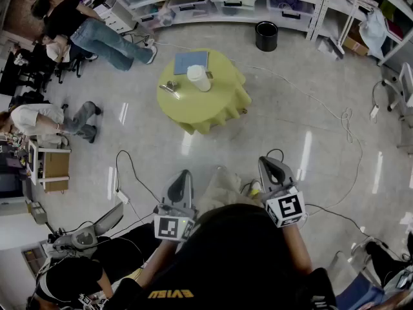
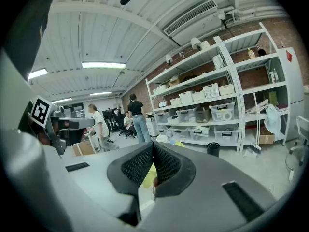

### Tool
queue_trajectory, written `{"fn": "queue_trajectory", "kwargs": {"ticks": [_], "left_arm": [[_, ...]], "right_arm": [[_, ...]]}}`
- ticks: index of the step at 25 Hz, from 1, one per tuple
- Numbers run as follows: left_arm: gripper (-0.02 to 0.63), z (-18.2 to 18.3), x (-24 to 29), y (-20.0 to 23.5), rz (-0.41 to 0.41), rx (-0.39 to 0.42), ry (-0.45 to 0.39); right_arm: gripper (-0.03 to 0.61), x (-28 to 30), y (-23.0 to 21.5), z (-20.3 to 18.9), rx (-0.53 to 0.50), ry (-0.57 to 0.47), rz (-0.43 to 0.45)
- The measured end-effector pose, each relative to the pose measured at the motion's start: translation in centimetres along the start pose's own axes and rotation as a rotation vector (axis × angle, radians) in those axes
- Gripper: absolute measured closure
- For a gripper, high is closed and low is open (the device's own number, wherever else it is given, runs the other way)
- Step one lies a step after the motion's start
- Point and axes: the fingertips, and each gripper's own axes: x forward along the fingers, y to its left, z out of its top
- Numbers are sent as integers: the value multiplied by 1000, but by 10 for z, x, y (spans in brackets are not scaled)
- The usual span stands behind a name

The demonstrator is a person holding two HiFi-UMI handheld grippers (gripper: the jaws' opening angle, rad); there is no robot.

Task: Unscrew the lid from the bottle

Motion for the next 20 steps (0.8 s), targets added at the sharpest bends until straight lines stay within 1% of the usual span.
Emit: {"fn": "queue_trajectory", "kwargs": {"ticks": [2, 4, 6, 8, 10, 13, 15, 17, 18, 20], "left_arm": [[595, 2, -17, 3, 1, 2, 2], [595, 6, -34, 11, 23, 13, -10], [595, 14, -44, 26, 64, 17, -46], [595, 23, -48, 38, 100, -14, -87], [595, 31, -52, 43, 116, -49, -115], [595, 39, -60, 38, 112, -57, -142], [595, 37, -65, 30, 106, -37, -147], [595, 32, -67, 26, 106, 0, -141], [595, 28, -66, 25, 107, 13, -134], [595, 23, -62, 21, 103, 12, -123]], "right_arm": [[580, -20, 6, -3, -121, 51, 61], [580, -36, 19, -6, -220, 93, 109], [580, -39, 29, 0, -251, 78, 120], [580, -37, 27, 15, -230, 16, 95], [580, -38, 24, 33, -198, -47, 77], [580, -43, 21, 51, -190, -78, 71], [578, -46, 15, 53, -235, -81, 47], [578, -50, 14, 59, -340, -119, -2], [578, -54, 15, 65, -376, -153, -24], [573, -61, 19, 75, -368, -208, -43]]}}
